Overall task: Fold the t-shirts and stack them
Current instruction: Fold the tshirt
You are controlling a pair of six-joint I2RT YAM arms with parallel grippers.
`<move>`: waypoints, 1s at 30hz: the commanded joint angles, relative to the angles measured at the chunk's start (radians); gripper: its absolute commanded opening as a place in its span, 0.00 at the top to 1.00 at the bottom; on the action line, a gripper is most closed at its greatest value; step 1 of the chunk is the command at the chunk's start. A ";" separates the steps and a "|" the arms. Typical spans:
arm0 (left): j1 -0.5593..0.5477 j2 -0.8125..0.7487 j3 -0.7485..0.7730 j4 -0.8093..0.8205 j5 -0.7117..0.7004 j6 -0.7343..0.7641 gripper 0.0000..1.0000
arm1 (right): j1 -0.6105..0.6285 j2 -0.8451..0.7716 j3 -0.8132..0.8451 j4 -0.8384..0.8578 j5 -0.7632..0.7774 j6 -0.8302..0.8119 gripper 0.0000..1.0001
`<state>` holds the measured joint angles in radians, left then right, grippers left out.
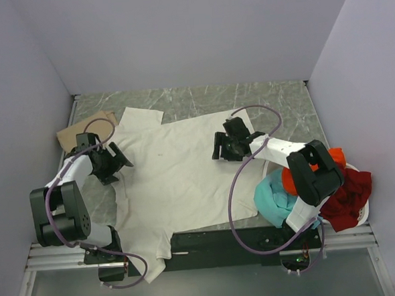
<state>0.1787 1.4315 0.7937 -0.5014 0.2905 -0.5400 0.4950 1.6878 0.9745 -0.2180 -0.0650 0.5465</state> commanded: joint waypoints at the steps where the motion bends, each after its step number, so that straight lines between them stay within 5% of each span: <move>1: 0.007 0.020 0.067 -0.075 -0.079 0.052 0.09 | 0.005 0.001 0.029 -0.023 0.044 -0.002 0.27; 12: -0.011 -0.049 0.134 -0.108 -0.151 0.028 0.11 | 0.002 0.001 0.055 -0.038 0.034 -0.016 0.27; 19: -0.168 -0.155 0.084 -0.028 -0.103 -0.124 0.12 | 0.001 0.055 0.087 -0.050 0.036 -0.020 0.27; 30: -0.166 0.038 0.038 -0.003 0.002 -0.041 0.10 | -0.001 0.093 0.108 -0.061 0.031 -0.005 0.27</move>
<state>0.0044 1.4498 0.8173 -0.5098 0.2604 -0.6209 0.4950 1.7649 1.0466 -0.2680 -0.0448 0.5346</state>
